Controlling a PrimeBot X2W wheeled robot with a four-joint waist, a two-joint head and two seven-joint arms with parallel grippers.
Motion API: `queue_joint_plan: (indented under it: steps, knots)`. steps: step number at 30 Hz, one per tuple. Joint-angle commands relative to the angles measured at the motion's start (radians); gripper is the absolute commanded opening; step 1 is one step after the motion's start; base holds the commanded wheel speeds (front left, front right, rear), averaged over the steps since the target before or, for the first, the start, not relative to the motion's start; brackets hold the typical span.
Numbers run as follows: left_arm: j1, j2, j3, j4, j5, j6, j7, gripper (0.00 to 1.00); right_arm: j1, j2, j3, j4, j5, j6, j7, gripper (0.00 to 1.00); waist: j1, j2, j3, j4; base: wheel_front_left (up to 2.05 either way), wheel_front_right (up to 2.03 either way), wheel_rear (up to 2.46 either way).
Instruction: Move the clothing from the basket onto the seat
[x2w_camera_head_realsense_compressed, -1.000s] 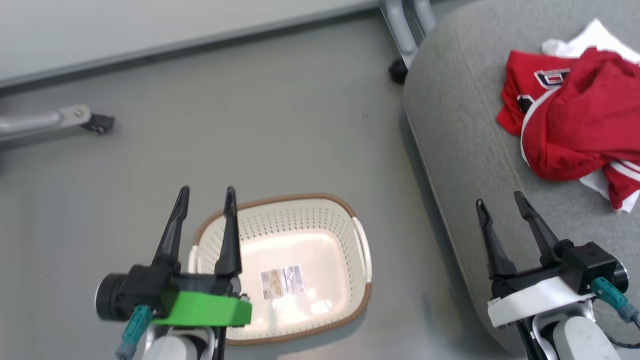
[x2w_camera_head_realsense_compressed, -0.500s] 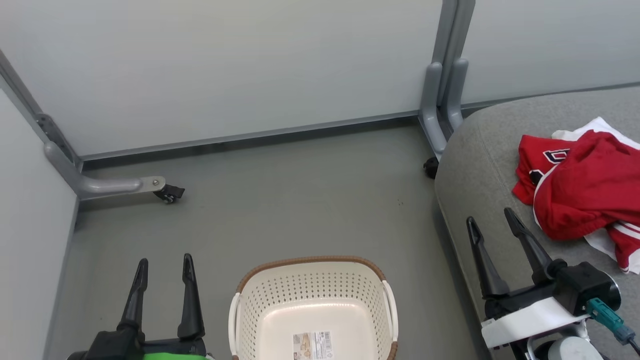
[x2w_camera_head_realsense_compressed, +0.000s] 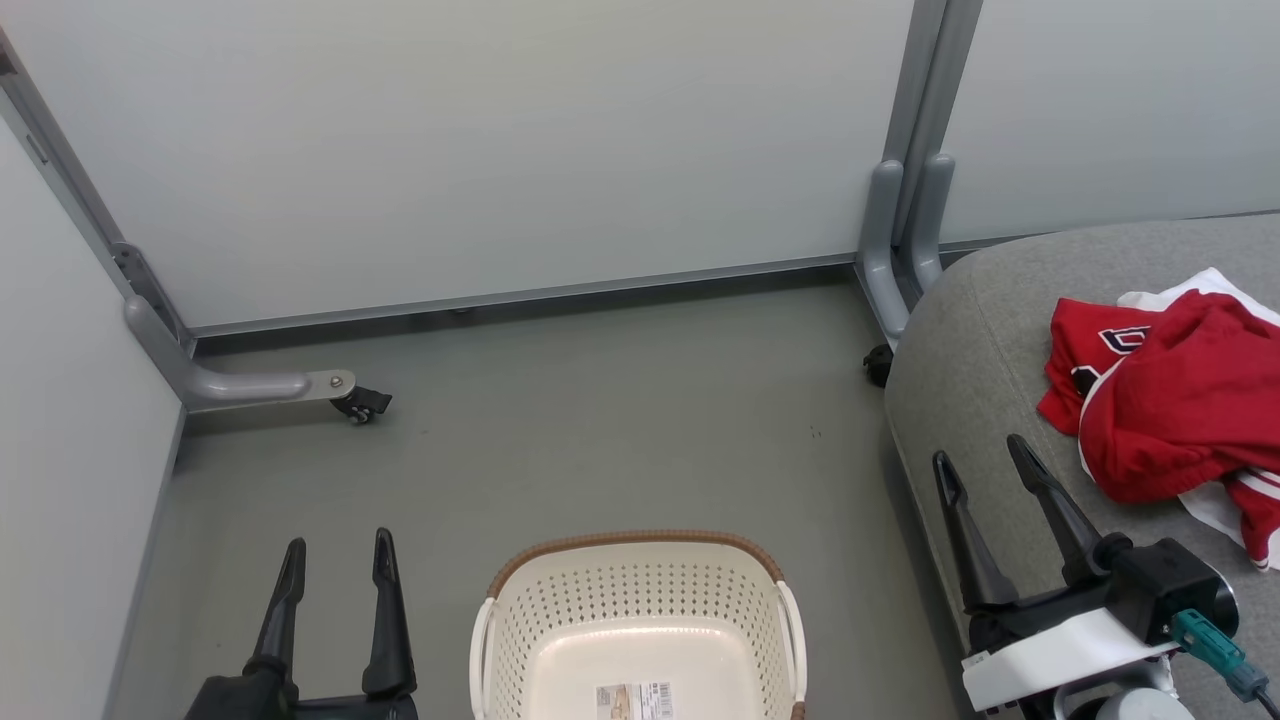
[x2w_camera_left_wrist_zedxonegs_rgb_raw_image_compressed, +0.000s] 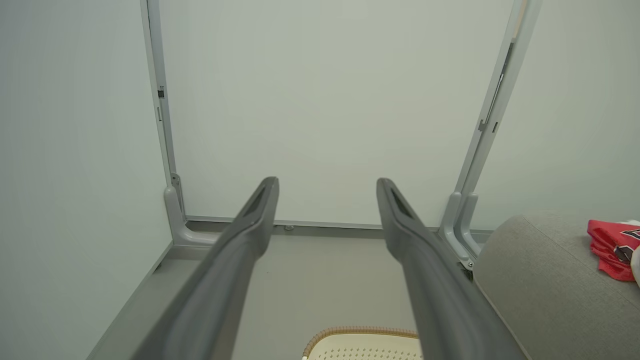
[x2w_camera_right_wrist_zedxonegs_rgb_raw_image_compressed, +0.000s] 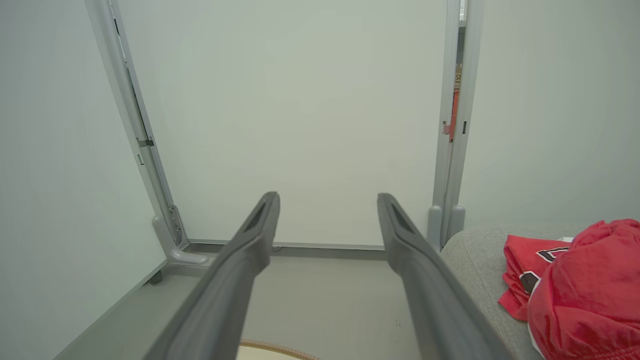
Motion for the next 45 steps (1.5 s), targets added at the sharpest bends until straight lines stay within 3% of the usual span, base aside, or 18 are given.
queue_joint_plan:
  steps: [1,3,4,9,25,45]
  knots:
    - [0.005,0.000,-0.002,0.001,0.000,-0.002,0.000,1.00,0.010,-0.004,-0.003,0.002,0.009,-0.001,-0.002,1.00,0.0001,0.0000,0.000,0.000,0.00,0.00,0.00]
    - [0.001,0.000,-0.002,0.002,0.010,0.002,0.000,1.00,0.012,-0.004,-0.002,0.004,0.007,-0.001,-0.002,1.00,0.0001,0.0000,-0.001,0.000,0.00,0.00,0.00]
    - [0.000,0.000,-0.001,0.003,0.019,0.006,0.000,0.00,0.013,-0.004,-0.003,0.005,0.007,-0.001,-0.002,0.00,0.0001,0.0000,-0.002,-0.001,0.00,0.00,0.00]
    - [0.002,-0.001,-0.004,0.034,-0.015,0.000,0.002,0.00,0.013,0.007,0.002,0.036,0.015,0.000,0.003,0.00,0.0001,0.0000,-0.001,0.000,0.00,0.00,0.00]
    - [-0.065,0.020,0.020,0.087,-0.341,-0.033,0.065,0.00,-0.023,0.001,-0.026,0.081,0.336,0.000,0.072,0.00,0.0001,0.0000,0.009,-0.002,0.00,0.00,0.00]
    - [-0.128,0.033,0.050,0.139,-0.642,-0.067,0.130,0.00,-0.056,0.000,-0.060,0.123,0.632,0.000,0.142,0.00,0.0001,0.0000,0.021,-0.004,0.00,0.00,0.00]
